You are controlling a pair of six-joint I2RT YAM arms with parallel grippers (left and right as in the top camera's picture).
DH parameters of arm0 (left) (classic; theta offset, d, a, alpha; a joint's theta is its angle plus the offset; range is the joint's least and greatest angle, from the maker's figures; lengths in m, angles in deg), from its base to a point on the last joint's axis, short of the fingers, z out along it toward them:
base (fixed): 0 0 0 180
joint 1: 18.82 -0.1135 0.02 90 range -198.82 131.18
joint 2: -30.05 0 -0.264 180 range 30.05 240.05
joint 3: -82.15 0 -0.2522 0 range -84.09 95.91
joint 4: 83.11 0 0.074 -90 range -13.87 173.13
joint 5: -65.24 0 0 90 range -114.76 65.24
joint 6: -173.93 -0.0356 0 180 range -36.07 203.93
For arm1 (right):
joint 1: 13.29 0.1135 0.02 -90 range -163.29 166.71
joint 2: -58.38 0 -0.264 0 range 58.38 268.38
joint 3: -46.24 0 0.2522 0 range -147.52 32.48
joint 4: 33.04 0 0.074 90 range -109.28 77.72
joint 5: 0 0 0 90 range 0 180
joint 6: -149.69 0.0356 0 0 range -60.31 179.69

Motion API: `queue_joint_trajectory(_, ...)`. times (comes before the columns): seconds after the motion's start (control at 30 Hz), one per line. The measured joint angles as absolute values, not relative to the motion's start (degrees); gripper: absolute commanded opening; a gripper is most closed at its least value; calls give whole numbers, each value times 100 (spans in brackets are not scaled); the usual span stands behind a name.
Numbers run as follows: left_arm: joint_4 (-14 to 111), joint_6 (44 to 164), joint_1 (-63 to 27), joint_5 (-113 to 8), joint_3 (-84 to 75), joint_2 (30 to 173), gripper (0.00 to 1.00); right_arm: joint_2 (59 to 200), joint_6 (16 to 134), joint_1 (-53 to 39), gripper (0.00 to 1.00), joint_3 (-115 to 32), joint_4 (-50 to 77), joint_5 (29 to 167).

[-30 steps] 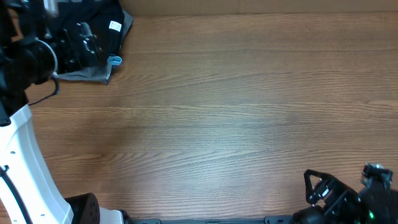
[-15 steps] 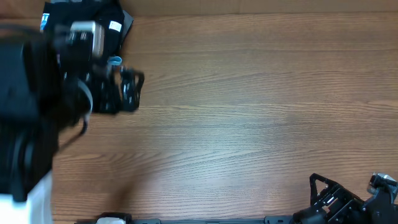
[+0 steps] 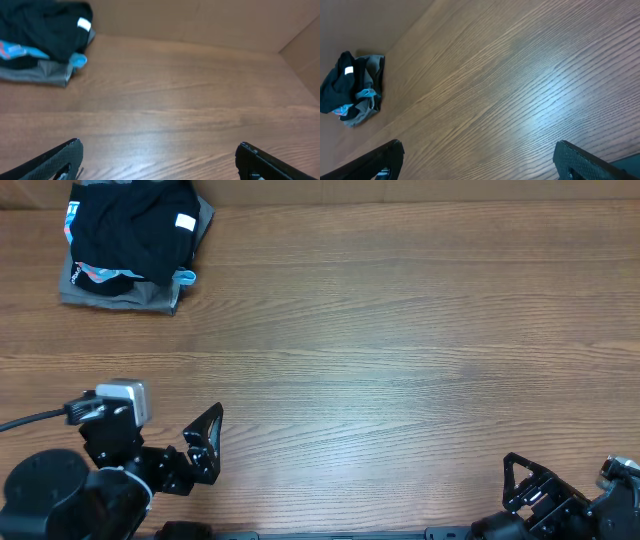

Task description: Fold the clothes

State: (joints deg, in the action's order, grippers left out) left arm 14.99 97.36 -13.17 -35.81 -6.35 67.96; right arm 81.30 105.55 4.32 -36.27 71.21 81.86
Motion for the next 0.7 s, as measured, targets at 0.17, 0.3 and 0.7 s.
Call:
queue_joint_trajectory(0.17, 1482, 9756, -1317, -3559, -876, 6822, 100, 8130, 10601, 432, 100, -3627, 7121, 8184)
queue_joint_trajectory(0.3, 1434, 9758, -1317, -3559, -937, 6827, 100, 8130, 10616, 432, 100, -3627, 7119, 8184)
queue_joint_trajectory(0.7, 1005, 9758, -1317, -3559, -948, 6827, 100, 8130, 10619, 432, 100, -3627, 7117, 8184)
